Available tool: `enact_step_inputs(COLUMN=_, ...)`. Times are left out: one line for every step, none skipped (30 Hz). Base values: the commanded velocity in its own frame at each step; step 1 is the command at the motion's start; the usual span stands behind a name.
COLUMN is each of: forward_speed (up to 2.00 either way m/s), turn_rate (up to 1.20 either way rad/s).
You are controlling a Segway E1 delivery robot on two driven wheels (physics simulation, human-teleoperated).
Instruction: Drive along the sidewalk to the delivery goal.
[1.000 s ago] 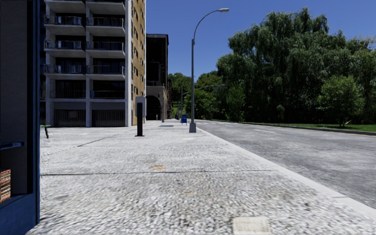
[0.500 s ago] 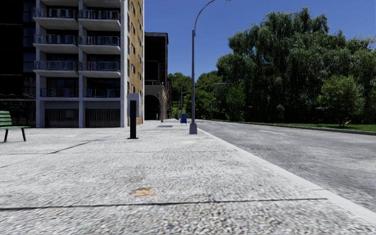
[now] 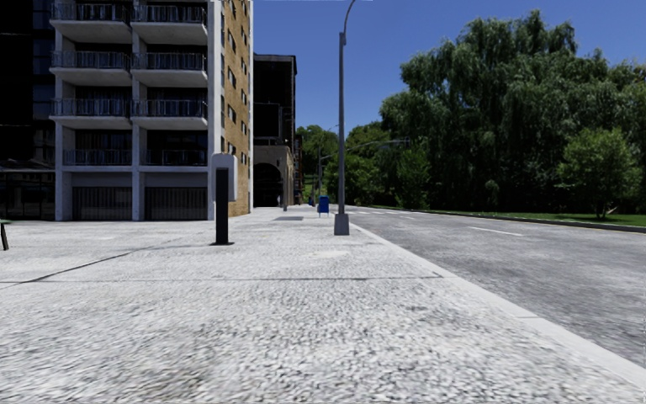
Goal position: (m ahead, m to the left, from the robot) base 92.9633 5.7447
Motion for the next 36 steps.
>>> enact_step_inputs(forward_speed=2.0, turn_rate=0.26)
enact_step_inputs(forward_speed=2.0, turn_rate=0.14)
enact_step_inputs(forward_speed=2.0, turn_rate=0.14)
enact_step_inputs(forward_speed=2.0, turn_rate=0.03)
enact_step_inputs(forward_speed=2.0, turn_rate=0.0)
enact_step_inputs(forward_speed=2.0, turn_rate=0.0)
enact_step_inputs(forward_speed=2.0, turn_rate=0.0)
enact_step_inputs(forward_speed=2.0, turn_rate=0.0)
enact_step_inputs(forward_speed=2.0, turn_rate=0.0)
enact_step_inputs(forward_speed=2.0, turn_rate=0.0)
enact_step_inputs(forward_speed=2.0, turn_rate=0.0)
enact_step_inputs(forward_speed=2.0, turn_rate=0.0)
enact_step_inputs(forward_speed=2.0, turn_rate=0.01)
enact_step_inputs(forward_speed=2.0, turn_rate=0.01)
enact_step_inputs(forward_speed=2.0, turn_rate=0.04)
enact_step_inputs(forward_speed=2.0, turn_rate=0.15)
enact_step_inputs(forward_speed=2.0, turn_rate=0.19)
enact_step_inputs(forward_speed=2.0, turn_rate=0.19)
enact_step_inputs(forward_speed=2.0, turn_rate=0.21)
enact_step_inputs(forward_speed=2.0, turn_rate=0.23)
enact_step_inputs(forward_speed=2.0, turn_rate=0.23)
enact_step_inputs(forward_speed=2.0, turn_rate=0.24)
enact_step_inputs(forward_speed=2.0, turn_rate=0.24)
enact_step_inputs(forward_speed=2.0, turn_rate=0.24)
enact_step_inputs(forward_speed=2.0, turn_rate=0.24)
enact_step_inputs(forward_speed=2.0, turn_rate=0.24)
enact_step_inputs(forward_speed=2.0, turn_rate=0.24)
enact_step_inputs(forward_speed=2.0, turn_rate=0.24)
enact_step_inputs(forward_speed=2.0, turn_rate=0.24)
enact_step_inputs(forward_speed=2.0, turn_rate=0.28)
enact_step_inputs(forward_speed=2.0, turn_rate=0.32)
enact_step_inputs(forward_speed=2.0, turn_rate=0.32)
enact_step_inputs(forward_speed=2.0, turn_rate=0.34)
enact_step_inputs(forward_speed=2.0, turn_rate=0.34)
enact_step_inputs(forward_speed=2.0, turn_rate=0.31)
enact_step_inputs(forward_speed=2.0, turn_rate=0.31)
